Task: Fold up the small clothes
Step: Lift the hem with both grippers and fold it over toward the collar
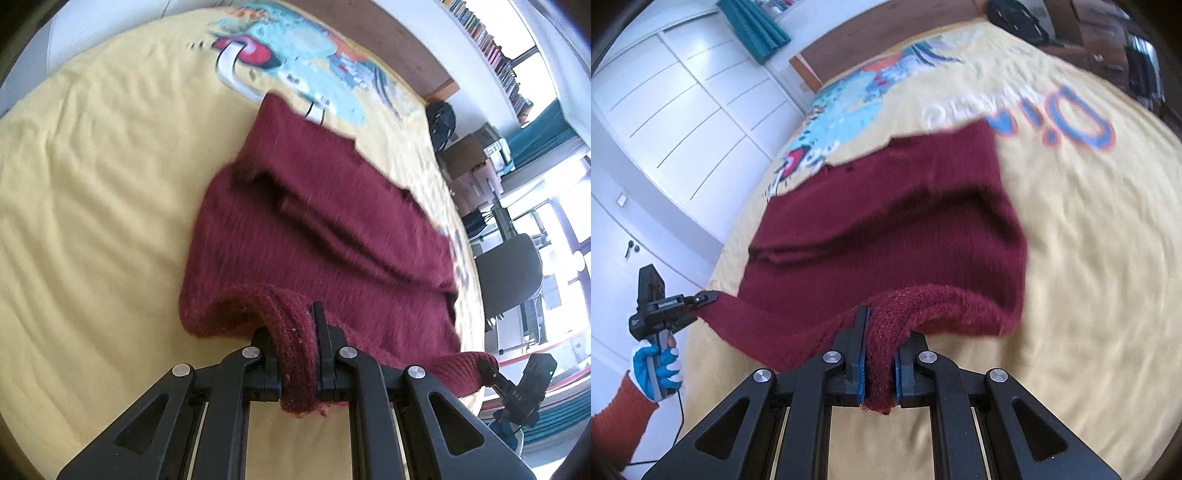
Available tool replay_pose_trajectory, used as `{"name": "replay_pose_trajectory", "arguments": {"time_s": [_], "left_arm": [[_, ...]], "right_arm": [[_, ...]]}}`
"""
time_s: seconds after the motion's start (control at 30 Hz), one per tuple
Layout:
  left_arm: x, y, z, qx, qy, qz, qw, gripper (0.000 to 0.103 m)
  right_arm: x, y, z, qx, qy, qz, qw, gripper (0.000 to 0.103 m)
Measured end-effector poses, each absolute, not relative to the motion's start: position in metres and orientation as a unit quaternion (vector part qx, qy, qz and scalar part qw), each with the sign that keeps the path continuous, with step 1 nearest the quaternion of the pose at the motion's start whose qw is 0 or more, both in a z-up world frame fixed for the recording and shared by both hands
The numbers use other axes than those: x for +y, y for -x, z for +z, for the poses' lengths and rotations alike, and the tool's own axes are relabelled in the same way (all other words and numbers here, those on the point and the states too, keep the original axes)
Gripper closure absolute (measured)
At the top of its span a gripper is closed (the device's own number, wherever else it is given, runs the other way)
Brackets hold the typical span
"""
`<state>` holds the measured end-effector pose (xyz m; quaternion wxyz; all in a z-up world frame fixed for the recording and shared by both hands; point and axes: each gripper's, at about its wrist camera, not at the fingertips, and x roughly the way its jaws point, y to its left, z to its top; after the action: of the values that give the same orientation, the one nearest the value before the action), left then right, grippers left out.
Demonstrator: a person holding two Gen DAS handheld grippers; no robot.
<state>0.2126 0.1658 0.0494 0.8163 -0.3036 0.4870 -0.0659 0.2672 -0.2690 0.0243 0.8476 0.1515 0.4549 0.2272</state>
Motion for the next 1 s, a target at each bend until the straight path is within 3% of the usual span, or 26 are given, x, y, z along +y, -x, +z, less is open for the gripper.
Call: {"name": "replay_pose_trajectory", "arguments": {"time_s": [0.4, 1.0], "left_arm": [[0.168, -0.320, 0.091, 0.437, 0.276, -0.085, 0.852, 0.094], [0.168, -0.442, 0.001, 0.510, 0.241, -0.038, 0.825, 0.092]], "right_arm": [[-0.258, -0.366, 0.076, 0.406, -0.131, 0.207, 0.881, 0.093], [-0.250, -0.490, -0.018, 0.490, -0.135, 0.126, 0.852, 0.090]]}}
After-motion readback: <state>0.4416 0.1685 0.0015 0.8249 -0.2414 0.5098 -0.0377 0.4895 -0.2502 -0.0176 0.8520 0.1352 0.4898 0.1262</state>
